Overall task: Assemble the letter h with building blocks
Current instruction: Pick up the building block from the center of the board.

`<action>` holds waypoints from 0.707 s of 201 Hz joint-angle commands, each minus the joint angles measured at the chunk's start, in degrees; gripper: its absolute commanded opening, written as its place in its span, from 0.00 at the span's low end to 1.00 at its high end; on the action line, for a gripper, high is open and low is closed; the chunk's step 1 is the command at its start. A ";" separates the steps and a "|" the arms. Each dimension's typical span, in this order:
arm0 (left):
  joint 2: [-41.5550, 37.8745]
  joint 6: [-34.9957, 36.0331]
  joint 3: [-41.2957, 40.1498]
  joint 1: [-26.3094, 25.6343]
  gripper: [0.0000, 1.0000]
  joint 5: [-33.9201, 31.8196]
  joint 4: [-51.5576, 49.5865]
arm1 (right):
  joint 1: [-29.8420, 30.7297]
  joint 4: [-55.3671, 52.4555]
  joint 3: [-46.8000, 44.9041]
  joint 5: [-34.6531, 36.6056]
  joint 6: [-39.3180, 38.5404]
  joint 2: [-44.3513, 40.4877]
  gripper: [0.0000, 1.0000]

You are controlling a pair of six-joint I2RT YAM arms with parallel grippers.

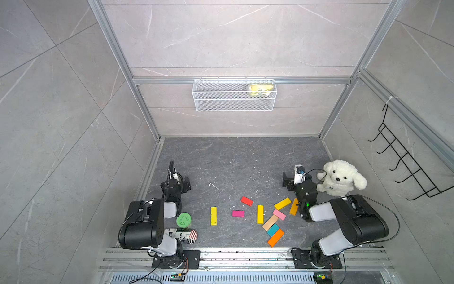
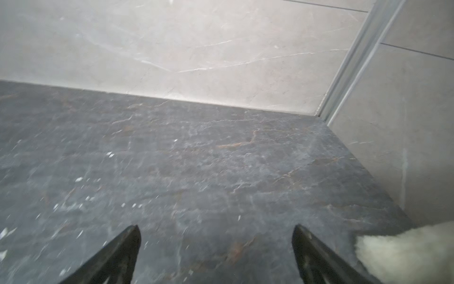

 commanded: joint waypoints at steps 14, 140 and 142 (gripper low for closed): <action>-0.87 0.31 0.73 -0.08 1.00 0.96 1.97 | -1.54 -10.09 1.55 -6.16 2.84 -1.55 1.00; -1.81 0.23 1.33 -0.41 1.00 -0.96 1.37 | -1.66 -16.03 3.18 1.04 4.70 -5.24 1.00; -2.54 0.07 1.91 -0.41 1.00 -1.71 -0.92 | -1.63 -17.93 3.64 1.69 4.96 -6.58 1.00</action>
